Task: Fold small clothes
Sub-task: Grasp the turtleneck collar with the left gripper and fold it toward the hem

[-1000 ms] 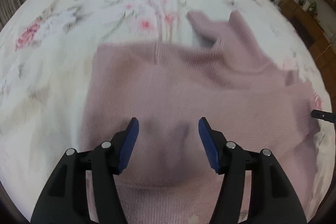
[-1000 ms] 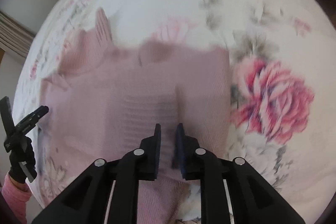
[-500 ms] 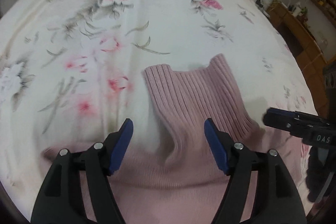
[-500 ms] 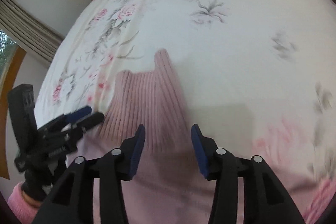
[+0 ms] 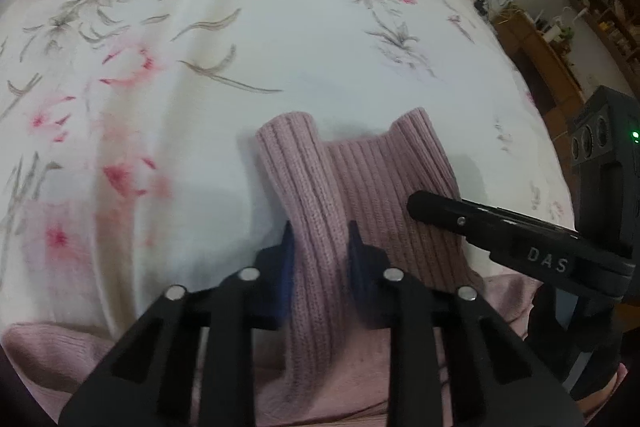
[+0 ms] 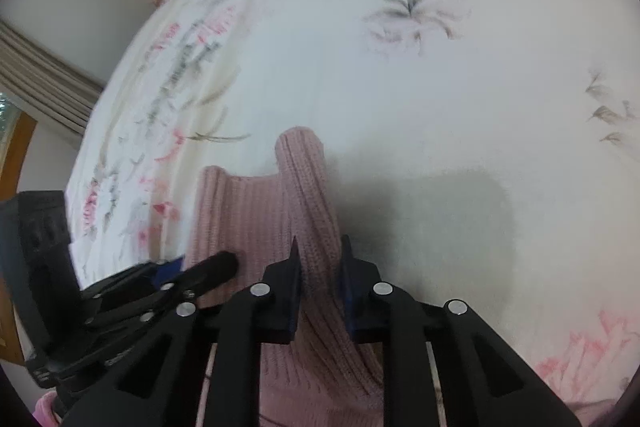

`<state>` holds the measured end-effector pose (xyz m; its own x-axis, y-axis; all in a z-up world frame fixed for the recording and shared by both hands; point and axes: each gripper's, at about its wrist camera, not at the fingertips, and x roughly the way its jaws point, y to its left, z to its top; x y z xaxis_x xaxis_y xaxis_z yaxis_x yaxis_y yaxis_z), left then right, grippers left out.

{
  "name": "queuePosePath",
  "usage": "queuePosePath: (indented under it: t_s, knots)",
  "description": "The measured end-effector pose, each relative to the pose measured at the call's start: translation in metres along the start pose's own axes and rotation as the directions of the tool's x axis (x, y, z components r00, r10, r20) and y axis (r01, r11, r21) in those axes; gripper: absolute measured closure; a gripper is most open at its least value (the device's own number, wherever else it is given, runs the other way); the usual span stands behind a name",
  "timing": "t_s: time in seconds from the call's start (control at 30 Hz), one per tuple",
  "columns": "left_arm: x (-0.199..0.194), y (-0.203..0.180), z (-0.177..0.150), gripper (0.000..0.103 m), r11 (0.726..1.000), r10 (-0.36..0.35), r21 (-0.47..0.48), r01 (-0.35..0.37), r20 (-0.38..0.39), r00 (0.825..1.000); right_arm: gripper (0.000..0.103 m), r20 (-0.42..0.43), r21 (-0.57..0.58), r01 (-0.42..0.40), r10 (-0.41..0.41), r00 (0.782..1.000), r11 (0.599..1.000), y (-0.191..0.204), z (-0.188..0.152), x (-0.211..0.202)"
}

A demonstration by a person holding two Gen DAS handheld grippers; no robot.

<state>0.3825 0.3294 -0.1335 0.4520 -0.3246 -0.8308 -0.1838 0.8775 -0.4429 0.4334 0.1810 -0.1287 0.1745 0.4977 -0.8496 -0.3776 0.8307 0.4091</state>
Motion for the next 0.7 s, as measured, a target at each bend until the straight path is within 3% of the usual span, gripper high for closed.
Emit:
queuePosePath:
  t_s: [0.1, 0.23, 0.33, 0.53, 0.7]
  knots:
    - [-0.018, -0.010, -0.008, 0.086, 0.999, -0.032, 0.040, 0.030, 0.054, 0.998, 0.088, 0.040, -0.039, -0.057, 0.058, 0.997, 0.998, 0.007, -0.010, -0.026]
    - [-0.053, -0.019, -0.023, 0.086, 0.991, -0.108, 0.097, 0.097, 0.110, 0.988, 0.089, 0.071, -0.126, -0.094, 0.104, 0.992, 0.988, 0.016, -0.036, -0.068]
    - [-0.075, -0.025, -0.045, 0.084, 0.981, -0.129, 0.160, 0.108, 0.127, 0.983, 0.089, 0.069, -0.177, -0.106, 0.119, 0.990, 0.979, 0.020, -0.059, -0.090]
    - [-0.096, -0.016, -0.093, 0.077, 0.974, -0.137, 0.191, 0.120, 0.083, 0.987, 0.089, 0.015, -0.205, -0.133, 0.138, 0.990, 0.970, 0.021, -0.106, -0.099]
    - [-0.105, -0.004, -0.125, 0.069, 0.967, -0.137, 0.221, 0.128, 0.029, 0.990, 0.087, -0.048, -0.242, -0.107, 0.098, 0.994, 0.964, 0.017, -0.147, -0.096]
